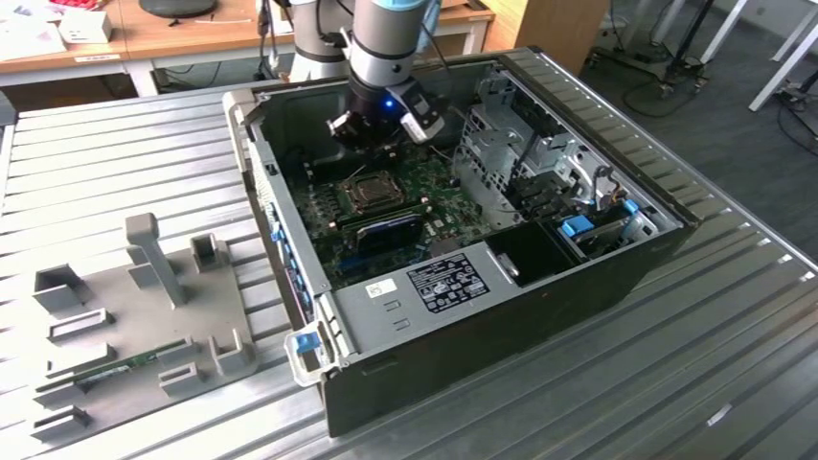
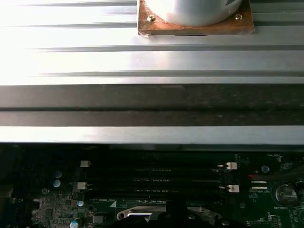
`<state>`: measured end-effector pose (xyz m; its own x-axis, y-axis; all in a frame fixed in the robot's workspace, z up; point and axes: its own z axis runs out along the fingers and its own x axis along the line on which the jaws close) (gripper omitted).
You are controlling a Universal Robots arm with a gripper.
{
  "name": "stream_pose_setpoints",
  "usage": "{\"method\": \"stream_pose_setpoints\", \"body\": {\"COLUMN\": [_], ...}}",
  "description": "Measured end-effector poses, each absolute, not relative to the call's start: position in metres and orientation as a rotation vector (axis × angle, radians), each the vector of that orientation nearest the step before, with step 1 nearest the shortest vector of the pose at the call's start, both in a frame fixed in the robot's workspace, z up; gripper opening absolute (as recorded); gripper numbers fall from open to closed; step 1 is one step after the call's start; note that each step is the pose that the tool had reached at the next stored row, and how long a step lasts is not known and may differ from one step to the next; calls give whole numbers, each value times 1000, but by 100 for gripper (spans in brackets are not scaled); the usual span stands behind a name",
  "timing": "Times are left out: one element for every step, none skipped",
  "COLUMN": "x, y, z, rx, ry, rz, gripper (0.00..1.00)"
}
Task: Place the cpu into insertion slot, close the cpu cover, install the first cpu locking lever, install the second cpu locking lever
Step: 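Install the first cpu locking lever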
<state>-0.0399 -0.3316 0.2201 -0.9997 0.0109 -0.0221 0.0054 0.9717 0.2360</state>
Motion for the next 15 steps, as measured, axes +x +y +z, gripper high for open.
{"method": "stream_pose_setpoints", "body": {"x": [-41, -42, -42, -43, -44, -44, -45, -46, -46, -47, -47, -47, -47, -47, -47], "y": [-332, -332, -332, -331, -331, -331, -331, -331, -331, -331, -330, -330, -330, -329, -329], "z": [220, 220, 220, 220, 220, 220, 220, 220, 220, 220, 220, 220, 220, 220, 220], "rx": [13, 13, 13, 12, 12, 12, 12, 12, 12, 12, 12, 12, 12, 12, 12], "ry": [3096, 3095, 3095, 3095, 3094, 3094, 3093, 3092, 3091, 3090, 3090, 3090, 3090, 3090, 3090], "rz": [371, 370, 370, 370, 370, 370, 370, 370, 370, 370, 370, 370, 370, 370, 370], "gripper": [10, 10, 10, 10, 10, 10, 10, 10, 10, 10, 10, 10, 10, 10, 10]}}
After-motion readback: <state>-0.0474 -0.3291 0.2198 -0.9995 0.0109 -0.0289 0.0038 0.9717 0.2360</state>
